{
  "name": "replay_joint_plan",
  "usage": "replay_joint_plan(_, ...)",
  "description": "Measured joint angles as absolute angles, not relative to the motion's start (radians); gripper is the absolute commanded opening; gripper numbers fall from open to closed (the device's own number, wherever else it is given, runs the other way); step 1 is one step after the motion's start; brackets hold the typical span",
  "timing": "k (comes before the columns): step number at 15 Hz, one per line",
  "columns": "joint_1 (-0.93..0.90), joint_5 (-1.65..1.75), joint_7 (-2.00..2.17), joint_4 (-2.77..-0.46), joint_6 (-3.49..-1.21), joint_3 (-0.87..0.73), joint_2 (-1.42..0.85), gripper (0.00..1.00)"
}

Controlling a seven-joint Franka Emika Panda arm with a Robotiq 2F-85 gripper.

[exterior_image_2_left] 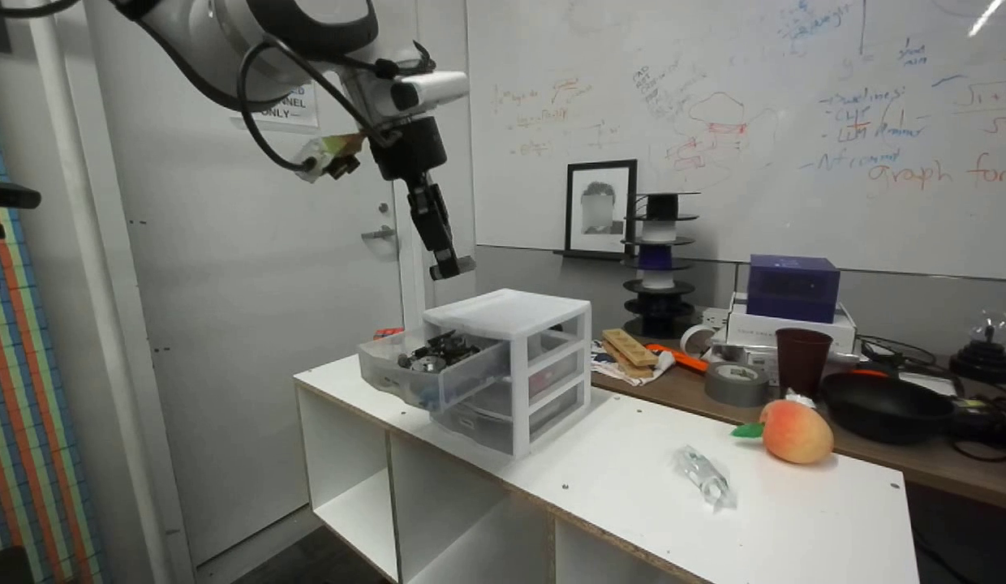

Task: Put the black object and the tissue into the drawer then close it.

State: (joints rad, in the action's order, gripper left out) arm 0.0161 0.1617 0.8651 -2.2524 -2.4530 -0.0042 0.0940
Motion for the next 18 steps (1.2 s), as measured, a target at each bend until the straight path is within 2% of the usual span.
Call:
replay_joint_plan(5,-0.013,-0.015,0.763,-2.253,-2.456,0.022,0.016,0.03)
replay_joint_plan(10,-0.014,-0.047,0.748,-2.255,-2.363,0.02,0.004,0.03)
replay_joint_plan(11,-0.012,-0.047,0.748,-2.255,-2.343,0.019,0.004,0.08)
replay_joint_plan(12,-0.011,-0.047,0.747,-2.256,-2.325,0.017,0.004,0.36)
replay_joint_plan(13,-0.01,-0.044,0.745,-2.258,-2.314,0.015,0.004,0.37)
replay_joint_plan(14,-0.009,-0.031,0.744,-2.26,-2.309,0.013,0.002,0.43)
replay_joint_plan(18,-0.003,0.059,0.748,-2.258,-2.353,0.007,-0.001,0.74)
